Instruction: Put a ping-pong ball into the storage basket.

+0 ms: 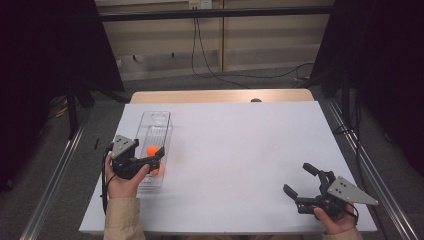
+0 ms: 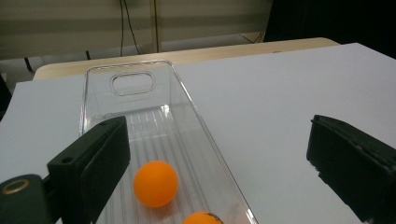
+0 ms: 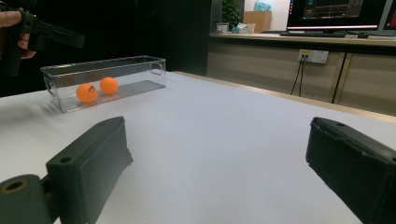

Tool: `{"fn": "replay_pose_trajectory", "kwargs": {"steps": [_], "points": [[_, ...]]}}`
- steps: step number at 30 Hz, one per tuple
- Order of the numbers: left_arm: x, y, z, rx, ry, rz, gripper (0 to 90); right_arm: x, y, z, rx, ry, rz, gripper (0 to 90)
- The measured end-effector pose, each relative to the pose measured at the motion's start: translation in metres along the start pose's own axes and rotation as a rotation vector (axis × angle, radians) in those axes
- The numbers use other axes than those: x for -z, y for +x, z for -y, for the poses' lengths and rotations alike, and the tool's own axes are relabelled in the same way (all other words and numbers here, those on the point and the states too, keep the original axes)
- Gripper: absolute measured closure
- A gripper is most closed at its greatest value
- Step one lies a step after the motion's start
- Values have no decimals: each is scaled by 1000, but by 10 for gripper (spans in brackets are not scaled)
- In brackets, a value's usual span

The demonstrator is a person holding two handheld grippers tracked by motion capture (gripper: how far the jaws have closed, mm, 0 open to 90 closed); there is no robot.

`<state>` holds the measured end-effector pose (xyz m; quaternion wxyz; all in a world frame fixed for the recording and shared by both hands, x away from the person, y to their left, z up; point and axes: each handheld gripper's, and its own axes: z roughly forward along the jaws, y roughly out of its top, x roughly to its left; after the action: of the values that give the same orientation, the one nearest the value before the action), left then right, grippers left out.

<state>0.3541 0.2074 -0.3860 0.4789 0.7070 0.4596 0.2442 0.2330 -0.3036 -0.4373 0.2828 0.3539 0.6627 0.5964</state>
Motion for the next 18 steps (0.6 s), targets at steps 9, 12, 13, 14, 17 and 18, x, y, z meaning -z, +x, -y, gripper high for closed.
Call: {"fn": "replay_pose_trajectory", "kwargs": {"steps": [9,12,13,14,17,18], "points": [[4,-3,7,3,-15,9,61,0,0,0,1,-1,1,50],[6,-3,9,-1,-19,7,61,0,0,0,0,-1,1,50],[6,-3,10,1,-25,7,61,0,0,0,1,-1,1,50],[7,-3,11,0,-26,6,60,0,0,0,1,0,0,49],[9,-2,13,0,-37,4,57,0,0,0,1,-1,0,50],[9,-3,14,-2,-41,-1,57,0,0,0,1,0,0,50]]}}
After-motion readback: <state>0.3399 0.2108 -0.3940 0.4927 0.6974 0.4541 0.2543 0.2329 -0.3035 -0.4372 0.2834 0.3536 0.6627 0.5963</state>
